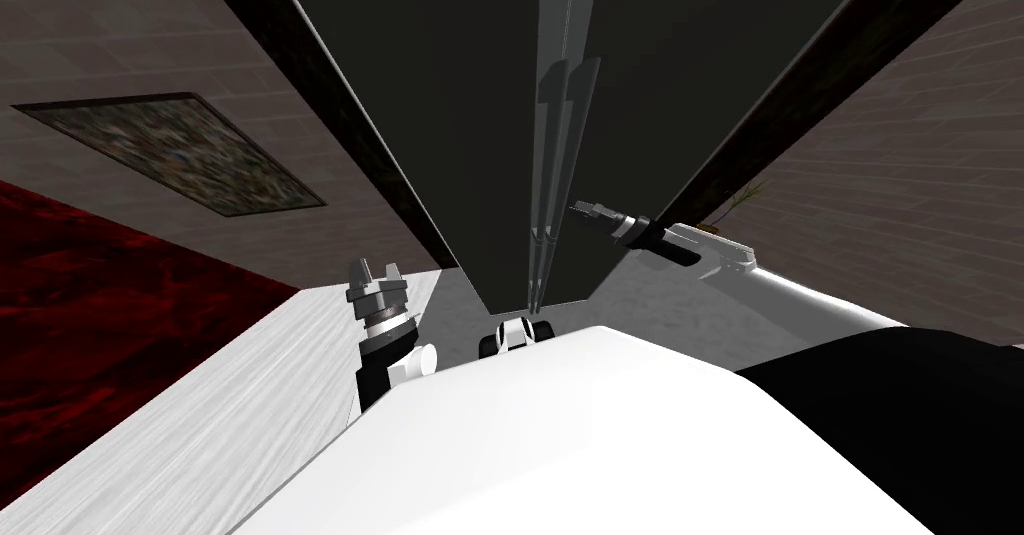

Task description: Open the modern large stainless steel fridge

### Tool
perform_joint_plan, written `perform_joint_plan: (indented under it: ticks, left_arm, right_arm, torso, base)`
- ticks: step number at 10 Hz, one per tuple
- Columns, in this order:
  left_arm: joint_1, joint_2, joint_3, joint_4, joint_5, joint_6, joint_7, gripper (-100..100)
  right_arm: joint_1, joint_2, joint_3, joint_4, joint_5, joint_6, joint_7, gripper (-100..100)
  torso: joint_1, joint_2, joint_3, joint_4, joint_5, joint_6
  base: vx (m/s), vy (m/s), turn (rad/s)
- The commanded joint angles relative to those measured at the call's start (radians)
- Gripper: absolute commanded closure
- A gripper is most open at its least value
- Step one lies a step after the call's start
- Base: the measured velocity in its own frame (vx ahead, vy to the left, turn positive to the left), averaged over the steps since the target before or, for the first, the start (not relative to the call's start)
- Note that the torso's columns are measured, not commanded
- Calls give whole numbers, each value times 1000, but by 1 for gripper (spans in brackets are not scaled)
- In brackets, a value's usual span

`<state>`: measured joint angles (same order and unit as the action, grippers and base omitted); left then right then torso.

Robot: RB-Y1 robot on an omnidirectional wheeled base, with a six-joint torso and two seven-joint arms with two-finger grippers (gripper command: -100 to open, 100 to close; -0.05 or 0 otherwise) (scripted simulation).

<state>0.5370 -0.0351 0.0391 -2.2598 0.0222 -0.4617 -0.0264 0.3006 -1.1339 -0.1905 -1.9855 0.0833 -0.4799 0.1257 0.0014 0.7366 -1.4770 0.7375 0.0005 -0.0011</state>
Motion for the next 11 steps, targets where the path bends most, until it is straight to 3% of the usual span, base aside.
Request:
perform_joint_plan:
  ticks: [1,4,5,6,7,8,9,10,11]
  left_arm:
    - [0,0,0,0,0,0,0,0]
    - [0,0,0,0,0,0,0,0]
    - [0,0,0,0,0,0,0,0]
    - [0,0,0,0,0,0,0,0]
    - [0,0,0,0,0,0,0,0]
    - [0,0,0,0,0,0,0,0]
    - [0,0,0,0,0,0,0,0]
    - [0,0,0,0,0,0,0,0]
    - [0,0,0,0,0,0,0,0]
  right_arm:
    - [6,-58,-32,2,4,6,-6,-100]
    - [17,-148,-87,4,12,18,-14,-100]
    - [17,-156,-87,4,12,18,-14,-100]
    - [22,-196,-115,7,16,25,-18,-100]
    - [22,-205,-115,7,16,25,-18,-100]
    - [27,-243,-143,11,21,33,-22,-100]
    - [27,-254,-143,11,21,33,-22,-100]
    - [32,-293,-171,16,25,40,-27,-100]
    - [32,-303,-171,16,25,40,-27,-100]
  torso:
    - [-1,1,1,1,0,1]
    - [-2,1,0,0,-1,0]
    - [0,0,0,1,0,1]
    - [-1,1,0,0,0,0]
    - [-1,1,1,1,0,1]
    - [-2,2,1,1,-1,1]
    - [-1,1,1,1,0,2]
    - [-1,1,1,0,0,0]
    - [-1,1,1,0,0,1]
  base:
    - [35,55,-136]
    - [51,60,-183]
    - [37,59,-100]
    - [31,66,-190]
    - [23,54,-125]
    - [44,66,-232]
    - [35,68,-110]
    - [35,78,-177]
    - [28,62,-132]
